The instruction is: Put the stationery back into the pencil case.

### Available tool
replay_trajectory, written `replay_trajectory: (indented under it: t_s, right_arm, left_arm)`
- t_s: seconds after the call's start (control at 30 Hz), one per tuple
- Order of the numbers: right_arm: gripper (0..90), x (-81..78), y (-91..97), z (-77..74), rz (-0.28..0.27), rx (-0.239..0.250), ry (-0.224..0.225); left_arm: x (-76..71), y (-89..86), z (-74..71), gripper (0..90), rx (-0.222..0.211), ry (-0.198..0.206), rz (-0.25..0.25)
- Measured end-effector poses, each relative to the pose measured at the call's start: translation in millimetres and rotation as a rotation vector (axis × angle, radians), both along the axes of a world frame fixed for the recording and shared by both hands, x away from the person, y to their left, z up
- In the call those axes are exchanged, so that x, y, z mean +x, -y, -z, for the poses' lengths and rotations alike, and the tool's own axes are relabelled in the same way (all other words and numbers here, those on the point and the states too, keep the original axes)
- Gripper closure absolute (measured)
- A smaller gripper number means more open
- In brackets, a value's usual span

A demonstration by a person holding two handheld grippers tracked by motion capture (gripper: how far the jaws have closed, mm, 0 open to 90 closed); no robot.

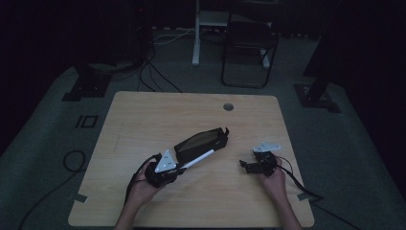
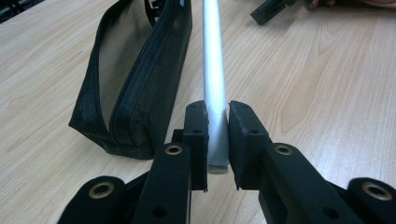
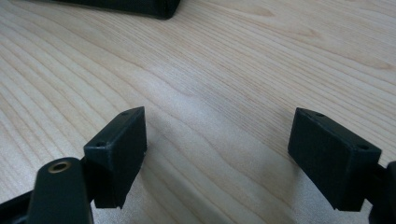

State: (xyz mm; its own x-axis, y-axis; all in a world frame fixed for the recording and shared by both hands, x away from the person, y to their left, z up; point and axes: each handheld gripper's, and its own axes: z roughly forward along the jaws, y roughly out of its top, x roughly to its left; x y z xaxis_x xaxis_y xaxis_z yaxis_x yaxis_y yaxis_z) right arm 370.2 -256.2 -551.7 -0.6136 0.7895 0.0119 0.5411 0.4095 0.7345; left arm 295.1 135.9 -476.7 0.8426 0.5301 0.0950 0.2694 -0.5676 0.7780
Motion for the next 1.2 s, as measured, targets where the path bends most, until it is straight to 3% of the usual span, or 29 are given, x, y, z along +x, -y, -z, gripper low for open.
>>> replay_trajectory:
  t_s: [1.2]
  right_arm:
    - [19.2,0.0,0.0,0.0,0.000,0.000,0.000]
  left_arm:
    - [7.3,-15.0,-27.3,78.7,-0.046,0.021,0.020]
